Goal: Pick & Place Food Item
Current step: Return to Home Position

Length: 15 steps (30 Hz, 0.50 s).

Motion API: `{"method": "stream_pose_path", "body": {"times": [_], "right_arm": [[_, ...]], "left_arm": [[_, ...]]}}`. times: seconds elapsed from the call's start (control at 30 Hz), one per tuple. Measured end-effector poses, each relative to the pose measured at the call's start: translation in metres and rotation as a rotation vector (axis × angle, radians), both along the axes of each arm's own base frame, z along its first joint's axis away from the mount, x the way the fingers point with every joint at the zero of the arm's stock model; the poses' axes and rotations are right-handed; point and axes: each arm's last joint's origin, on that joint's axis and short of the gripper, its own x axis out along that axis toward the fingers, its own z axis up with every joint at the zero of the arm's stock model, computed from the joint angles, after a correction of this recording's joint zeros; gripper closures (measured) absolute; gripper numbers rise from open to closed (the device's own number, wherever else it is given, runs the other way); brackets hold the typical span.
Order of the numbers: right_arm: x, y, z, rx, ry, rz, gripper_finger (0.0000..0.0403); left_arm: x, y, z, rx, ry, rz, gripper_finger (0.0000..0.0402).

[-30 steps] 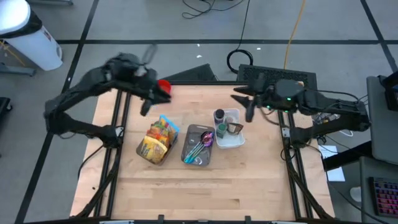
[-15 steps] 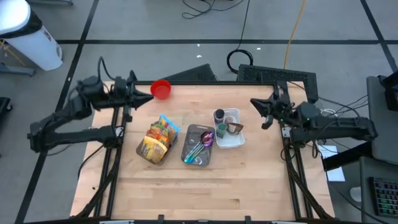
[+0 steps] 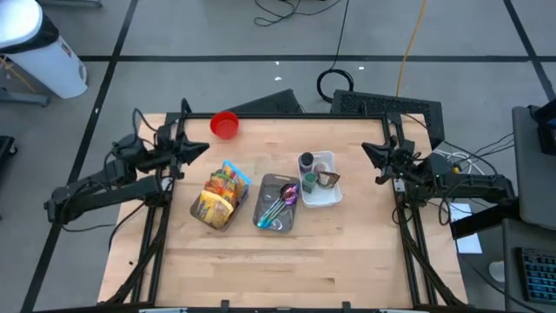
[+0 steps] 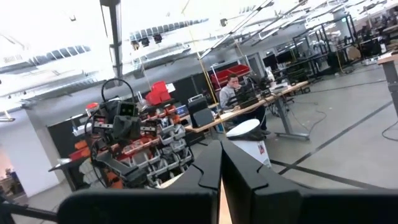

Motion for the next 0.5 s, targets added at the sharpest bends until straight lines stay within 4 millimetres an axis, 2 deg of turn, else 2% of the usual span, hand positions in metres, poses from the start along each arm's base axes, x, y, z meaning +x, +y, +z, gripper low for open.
{"method": "stream_pose_path", "body": {"times": [0.27,0.5], "right_arm": [[-0.015,0.000,-0.006,0.012,0.025,-0.023,0.0403],[-0.018,0.000,-0.012,0.014,0.072,-0.022,0.0403]], "left_arm": [[-0.020,-0.007,-0.015,0.007,-0.099,0.061,0.0376],[-0.026,-0.009,-0.033,0.033,-0.132,0.072,0.0397]]}}
